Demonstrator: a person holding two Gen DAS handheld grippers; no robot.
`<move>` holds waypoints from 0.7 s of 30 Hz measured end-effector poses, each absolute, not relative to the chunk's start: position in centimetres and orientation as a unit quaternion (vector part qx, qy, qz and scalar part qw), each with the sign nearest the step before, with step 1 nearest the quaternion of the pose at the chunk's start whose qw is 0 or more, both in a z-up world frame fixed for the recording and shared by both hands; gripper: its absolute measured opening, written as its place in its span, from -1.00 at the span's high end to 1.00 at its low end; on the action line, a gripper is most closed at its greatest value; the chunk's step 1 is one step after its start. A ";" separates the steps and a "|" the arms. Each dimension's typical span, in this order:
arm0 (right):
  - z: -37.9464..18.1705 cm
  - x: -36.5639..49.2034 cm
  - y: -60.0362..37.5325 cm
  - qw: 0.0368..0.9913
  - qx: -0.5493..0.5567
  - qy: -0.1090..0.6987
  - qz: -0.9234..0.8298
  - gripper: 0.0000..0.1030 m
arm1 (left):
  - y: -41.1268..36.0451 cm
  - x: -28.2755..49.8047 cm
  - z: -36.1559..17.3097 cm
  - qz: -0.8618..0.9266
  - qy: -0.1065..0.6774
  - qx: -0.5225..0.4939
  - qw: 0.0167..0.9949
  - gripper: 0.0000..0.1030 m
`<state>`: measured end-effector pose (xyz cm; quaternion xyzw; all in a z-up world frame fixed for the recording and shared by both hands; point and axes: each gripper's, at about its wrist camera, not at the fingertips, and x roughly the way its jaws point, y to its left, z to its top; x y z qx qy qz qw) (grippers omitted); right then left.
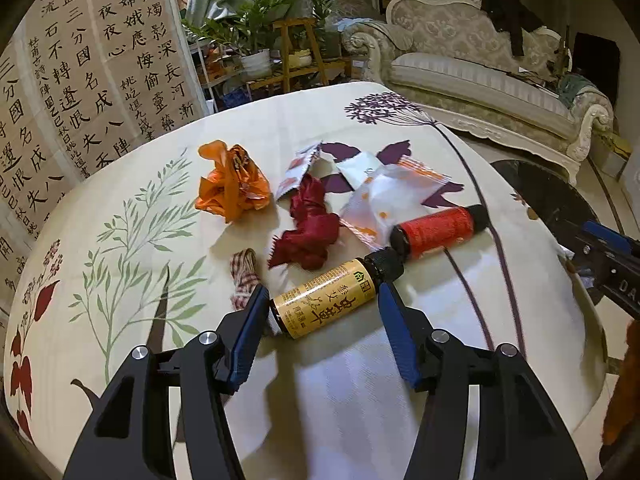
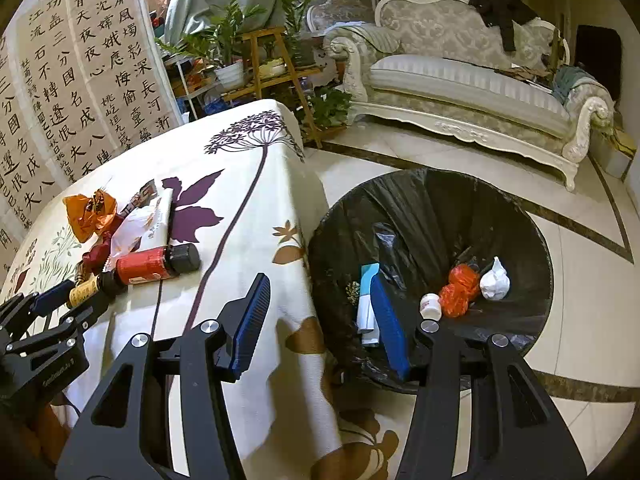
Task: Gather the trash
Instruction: 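Grasp the gold-labeled bottle with the left gripper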
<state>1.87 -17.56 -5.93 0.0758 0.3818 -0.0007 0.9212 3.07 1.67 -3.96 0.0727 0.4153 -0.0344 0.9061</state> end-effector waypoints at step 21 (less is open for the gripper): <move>-5.9 0.6 -18.7 0.923 0.089 0.375 -0.003 0.01 | 2.3 1.9 -3.9 -0.008 0.419 0.042 0.907 0.47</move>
